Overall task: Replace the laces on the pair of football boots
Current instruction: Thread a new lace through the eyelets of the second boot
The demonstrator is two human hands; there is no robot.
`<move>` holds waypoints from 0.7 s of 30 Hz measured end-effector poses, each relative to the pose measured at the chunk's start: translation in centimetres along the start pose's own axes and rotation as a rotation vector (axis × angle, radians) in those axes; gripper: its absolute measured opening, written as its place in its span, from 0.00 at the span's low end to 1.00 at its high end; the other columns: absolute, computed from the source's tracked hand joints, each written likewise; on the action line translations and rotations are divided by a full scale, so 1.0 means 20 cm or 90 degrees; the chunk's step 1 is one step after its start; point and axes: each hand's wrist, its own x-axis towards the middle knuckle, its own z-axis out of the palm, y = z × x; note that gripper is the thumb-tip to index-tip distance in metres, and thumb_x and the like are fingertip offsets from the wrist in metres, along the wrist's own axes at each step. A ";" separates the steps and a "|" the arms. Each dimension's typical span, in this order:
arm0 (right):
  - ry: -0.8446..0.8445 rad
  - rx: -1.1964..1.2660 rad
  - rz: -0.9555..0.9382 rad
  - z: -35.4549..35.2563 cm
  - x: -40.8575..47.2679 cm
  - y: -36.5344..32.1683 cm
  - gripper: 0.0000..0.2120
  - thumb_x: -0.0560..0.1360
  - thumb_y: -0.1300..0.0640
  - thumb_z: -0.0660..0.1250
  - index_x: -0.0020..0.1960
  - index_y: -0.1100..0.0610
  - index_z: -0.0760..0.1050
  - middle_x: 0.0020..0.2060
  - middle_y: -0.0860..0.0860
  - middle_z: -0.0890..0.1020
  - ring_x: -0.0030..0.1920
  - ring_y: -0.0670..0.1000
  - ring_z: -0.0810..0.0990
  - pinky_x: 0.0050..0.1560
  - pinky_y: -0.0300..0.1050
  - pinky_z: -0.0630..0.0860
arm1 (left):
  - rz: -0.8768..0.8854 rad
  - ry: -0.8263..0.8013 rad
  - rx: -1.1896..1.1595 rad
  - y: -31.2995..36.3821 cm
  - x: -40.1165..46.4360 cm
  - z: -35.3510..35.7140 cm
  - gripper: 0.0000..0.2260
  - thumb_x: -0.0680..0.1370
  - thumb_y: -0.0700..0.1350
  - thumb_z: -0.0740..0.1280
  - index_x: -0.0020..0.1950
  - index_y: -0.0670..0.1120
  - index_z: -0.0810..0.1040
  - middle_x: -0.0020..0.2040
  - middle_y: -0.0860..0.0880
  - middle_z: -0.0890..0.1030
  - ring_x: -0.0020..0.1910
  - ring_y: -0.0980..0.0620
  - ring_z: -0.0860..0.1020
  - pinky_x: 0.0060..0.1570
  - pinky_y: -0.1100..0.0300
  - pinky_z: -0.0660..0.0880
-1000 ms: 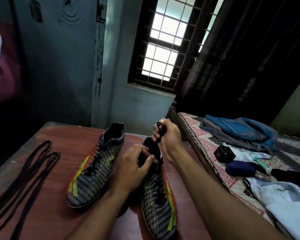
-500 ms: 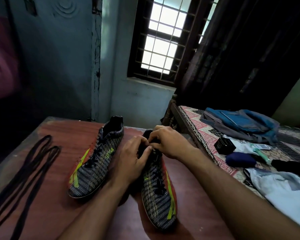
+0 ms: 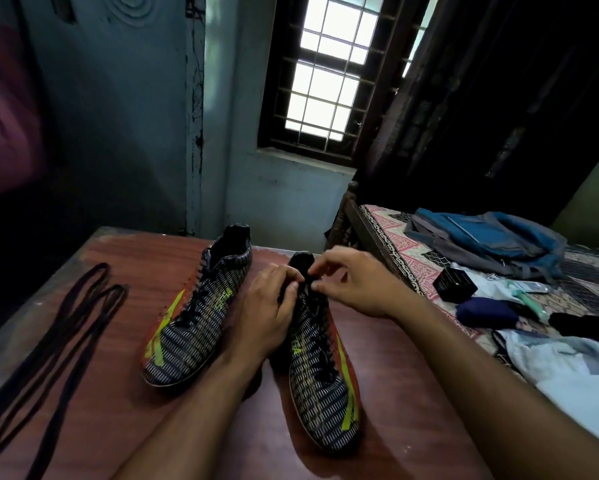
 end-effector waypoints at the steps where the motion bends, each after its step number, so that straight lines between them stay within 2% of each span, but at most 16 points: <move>1: -0.054 0.004 -0.004 0.01 -0.03 0.00 0.11 0.75 0.49 0.76 0.57 0.48 0.83 0.51 0.40 0.80 0.53 0.38 0.78 0.51 0.30 0.72 | 0.001 -0.001 0.003 0.00 0.00 0.00 0.06 0.81 0.42 0.63 0.53 0.48 0.79 0.49 0.56 0.77 0.50 0.58 0.74 0.52 0.65 0.69; 3: -0.090 -0.016 -0.012 0.03 -0.07 0.01 0.13 0.74 0.47 0.77 0.57 0.46 0.83 0.52 0.38 0.80 0.55 0.37 0.77 0.54 0.33 0.73 | -0.001 -0.002 0.008 0.00 0.00 0.00 0.06 0.81 0.42 0.63 0.52 0.48 0.79 0.49 0.56 0.76 0.50 0.59 0.74 0.52 0.65 0.69; 6: -0.058 0.035 0.002 0.05 -0.07 0.02 0.07 0.74 0.48 0.77 0.50 0.45 0.84 0.49 0.40 0.82 0.52 0.40 0.79 0.56 0.47 0.79 | -0.011 -0.005 0.024 0.00 0.00 0.00 0.07 0.80 0.43 0.63 0.50 0.48 0.81 0.49 0.55 0.77 0.50 0.59 0.74 0.52 0.64 0.69; 8: -0.057 0.053 0.013 0.05 -0.06 0.01 0.03 0.74 0.51 0.77 0.47 0.47 0.84 0.45 0.41 0.83 0.50 0.41 0.81 0.55 0.47 0.80 | -0.015 -0.011 0.035 0.01 0.00 0.00 0.08 0.80 0.44 0.62 0.49 0.48 0.82 0.49 0.56 0.77 0.50 0.59 0.74 0.52 0.62 0.70; 10: -0.013 0.077 0.041 0.05 -0.04 0.01 0.02 0.75 0.56 0.76 0.46 0.51 0.84 0.42 0.43 0.85 0.46 0.43 0.83 0.51 0.48 0.83 | -0.018 -0.015 0.037 0.01 0.00 0.00 0.09 0.80 0.45 0.62 0.48 0.48 0.82 0.50 0.55 0.77 0.51 0.58 0.75 0.53 0.59 0.72; 13: 0.102 0.101 0.130 0.08 0.01 0.02 0.04 0.76 0.62 0.74 0.44 0.56 0.82 0.37 0.48 0.84 0.33 0.49 0.85 0.36 0.51 0.84 | -0.032 -0.007 0.035 0.00 0.00 0.00 0.11 0.80 0.49 0.60 0.47 0.49 0.81 0.50 0.55 0.78 0.51 0.56 0.76 0.55 0.54 0.75; 14: 0.115 0.082 0.149 0.09 0.02 0.02 0.04 0.76 0.63 0.73 0.44 0.56 0.81 0.36 0.49 0.84 0.31 0.49 0.84 0.35 0.51 0.84 | -0.034 -0.005 0.030 0.00 0.00 0.00 0.11 0.80 0.49 0.60 0.47 0.49 0.81 0.49 0.55 0.78 0.51 0.56 0.76 0.54 0.53 0.76; 17: 0.113 -0.018 0.146 0.12 0.05 0.04 0.06 0.76 0.62 0.69 0.44 0.52 0.81 0.37 0.46 0.82 0.35 0.45 0.80 0.40 0.47 0.79 | -0.035 -0.008 0.026 -0.01 0.01 0.01 0.11 0.80 0.48 0.60 0.48 0.49 0.82 0.50 0.55 0.78 0.52 0.56 0.77 0.55 0.51 0.76; 21: 0.099 -0.097 0.096 0.13 0.04 0.04 0.06 0.78 0.59 0.67 0.49 0.49 0.80 0.44 0.46 0.80 0.44 0.47 0.78 0.47 0.48 0.77 | -0.033 -0.011 0.025 -0.04 0.01 0.01 0.14 0.82 0.49 0.60 0.52 0.47 0.85 0.52 0.54 0.78 0.55 0.56 0.76 0.59 0.53 0.74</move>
